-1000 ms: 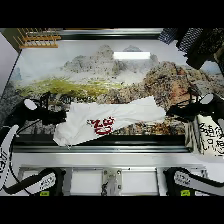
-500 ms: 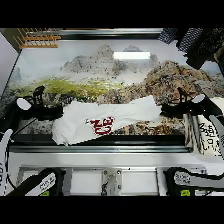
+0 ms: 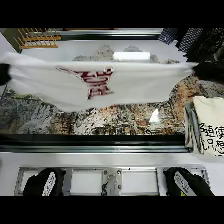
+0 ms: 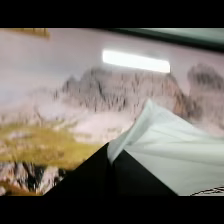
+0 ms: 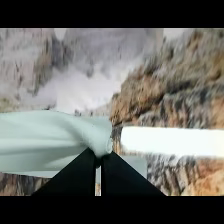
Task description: Fold the clothes and pants, and hang the long-sleeved shirts on hangers.
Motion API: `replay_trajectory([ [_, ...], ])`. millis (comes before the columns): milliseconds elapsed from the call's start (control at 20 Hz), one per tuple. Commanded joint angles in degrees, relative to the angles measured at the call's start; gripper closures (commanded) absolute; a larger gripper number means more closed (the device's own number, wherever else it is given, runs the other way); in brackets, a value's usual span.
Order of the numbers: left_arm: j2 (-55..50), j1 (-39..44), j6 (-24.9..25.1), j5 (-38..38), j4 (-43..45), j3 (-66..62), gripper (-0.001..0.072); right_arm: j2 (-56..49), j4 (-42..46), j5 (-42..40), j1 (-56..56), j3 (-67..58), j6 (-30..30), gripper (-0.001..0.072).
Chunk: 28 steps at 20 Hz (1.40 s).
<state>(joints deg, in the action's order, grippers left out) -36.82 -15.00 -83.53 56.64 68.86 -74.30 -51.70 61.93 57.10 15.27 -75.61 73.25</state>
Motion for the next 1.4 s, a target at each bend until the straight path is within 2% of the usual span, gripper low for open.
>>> replay_trajectory([
  [0, 10.2, -0.2, -2.0, -1.7, 0.2, -5.3, 0.07, 11.1, 0.9, -2.4, 0.0, -3.3, 0.4, 0.07],
  [200, 16.2, -0.2, -5.5, -2.4, 0.1, -5.3, 0.07, 17.0, 5.7, -0.4, 0.0, -3.3, 3.6, 0.07],
  [400, 17.1, -0.2, -9.6, -1.8, 0.0, -5.3, 0.07, 18.6, 12.9, 10.5, 0.0, -3.3, 7.2, 0.0701],
  [600, 9.5, -0.2, -11.5, 8.6, -0.2, -4.9, 0.07, 14.0, 12.9, 19.8, -0.1, -3.3, 10.8, 0.0701],
  [700, 3.2, 0.0, -11.2, 9.7, -1.4, -1.5, 0.07, 7.8, 13.0, 23.1, -0.4, -3.3, 10.8, 0.0701],
  [850, -8.5, 3.2, -8.0, 3.6, -1.4, 4.5, 0.07, -4.9, 13.6, 22.2, -3.1, -3.1, 10.8, 0.0701],
  [950, -18.4, 6.3, -5.2, -3.2, -1.3, 5.4, 0.07, -14.1, 14.2, 18.8, -5.2, -3.2, 10.8, 0.0701],
  [1050, -28.3, 8.2, -4.4, -6.2, -1.3, 1.8, 0.07, -22.0, 14.1, 11.7, -6.5, -3.4, 10.8, 0.0701],
  [1150, -38.3, 9.1, -4.5, -5.6, -1.3, -5.5, 0.07, -26.6, 13.8, 5.2, -6.8, -4.3, 12.7, 0.0692],
  [1200, -41.9, 9.1, -5.0, -4.9, -1.3, -8.6, 0.0681, -27.8, 12.9, 2.5, -6.8, -4.8, 13.5, 0.0653],
  [1250, -44.4, 8.9, -5.5, -3.8, -1.4, -11.2, 0.0421, -28.1, 12.4, 0.2, -6.6, -5.0, 13.8, 0.0438],
  [1300, -46.4, 8.4, -6.4, -2.6, -1.3, -13.3, 0.013, -28.0, 12.5, -1.1, -6.6, -5.3, 13.8, 0.02],
  [1350, -47.5, 7.9, -6.5, -0.3, -1.3, -15.1, 0.0117, -27.7, 12.5, -1.2, -6.3, -5.8, 13.7, 0.0093],
])
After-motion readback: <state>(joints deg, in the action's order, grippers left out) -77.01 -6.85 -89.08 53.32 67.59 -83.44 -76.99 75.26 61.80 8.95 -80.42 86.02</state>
